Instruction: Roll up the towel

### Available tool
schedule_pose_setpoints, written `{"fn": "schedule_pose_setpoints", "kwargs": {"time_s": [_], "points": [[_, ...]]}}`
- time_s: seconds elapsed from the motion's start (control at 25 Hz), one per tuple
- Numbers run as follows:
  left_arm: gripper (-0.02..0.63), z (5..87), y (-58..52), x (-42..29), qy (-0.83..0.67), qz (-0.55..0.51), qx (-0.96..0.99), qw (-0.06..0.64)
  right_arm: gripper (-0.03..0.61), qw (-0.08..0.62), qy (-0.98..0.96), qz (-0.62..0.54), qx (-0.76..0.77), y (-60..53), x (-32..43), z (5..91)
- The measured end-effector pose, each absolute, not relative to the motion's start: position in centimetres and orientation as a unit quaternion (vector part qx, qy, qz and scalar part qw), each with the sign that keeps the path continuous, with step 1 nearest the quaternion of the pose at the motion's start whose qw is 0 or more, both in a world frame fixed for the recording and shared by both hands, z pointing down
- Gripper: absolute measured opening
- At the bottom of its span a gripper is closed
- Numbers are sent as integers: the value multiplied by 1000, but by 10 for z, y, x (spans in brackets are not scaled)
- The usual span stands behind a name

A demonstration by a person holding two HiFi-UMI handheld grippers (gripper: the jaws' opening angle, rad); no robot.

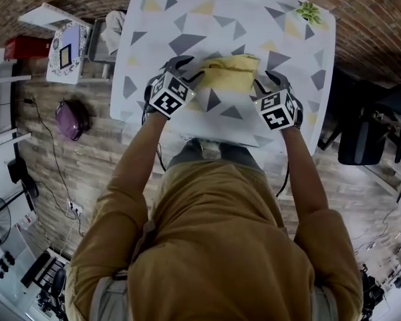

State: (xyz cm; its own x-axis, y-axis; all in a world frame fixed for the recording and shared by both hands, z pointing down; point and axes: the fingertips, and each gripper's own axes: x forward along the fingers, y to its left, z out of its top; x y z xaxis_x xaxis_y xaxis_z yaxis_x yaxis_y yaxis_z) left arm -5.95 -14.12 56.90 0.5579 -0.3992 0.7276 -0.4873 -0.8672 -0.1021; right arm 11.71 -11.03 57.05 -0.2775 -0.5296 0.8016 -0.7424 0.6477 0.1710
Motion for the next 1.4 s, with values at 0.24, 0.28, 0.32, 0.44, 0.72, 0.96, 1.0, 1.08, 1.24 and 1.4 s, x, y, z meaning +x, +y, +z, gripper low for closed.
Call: {"fn": "schedule_pose_setpoints", "kwargs": {"time_s": [0.24,0.28,0.32,0.44,0.72,0.96,1.0,1.08,1.24,1.4], "points": [[225,559,-122,-74,-265,378,886,46,147,451,-792,43,409,-92,121,546],[225,557,-118,-73,-260,376,888,42,147,449,-794,34,409,-87,118,542],[225,556,-111,-70,-252,375,891,36,147,447,-797,24,404,-81,113,539],[212,557,-88,-58,-211,376,902,15,147,460,-812,-13,359,-60,92,544],[179,579,-64,-38,-109,405,908,1,147,512,-815,-51,268,-60,65,577],[179,590,-73,-40,-84,427,901,4,147,545,-802,-67,236,-70,70,589],[179,589,-75,-40,-83,428,900,3,147,546,-801,-68,235,-71,70,589],[179,589,-79,-39,-82,431,899,0,147,547,-801,-68,236,-74,72,589],[178,592,-84,-38,-87,436,896,-2,147,548,-800,-70,234,-78,72,590],[178,597,-84,-37,-87,442,893,-8,147,549,-800,-70,232,-78,73,594]]}}
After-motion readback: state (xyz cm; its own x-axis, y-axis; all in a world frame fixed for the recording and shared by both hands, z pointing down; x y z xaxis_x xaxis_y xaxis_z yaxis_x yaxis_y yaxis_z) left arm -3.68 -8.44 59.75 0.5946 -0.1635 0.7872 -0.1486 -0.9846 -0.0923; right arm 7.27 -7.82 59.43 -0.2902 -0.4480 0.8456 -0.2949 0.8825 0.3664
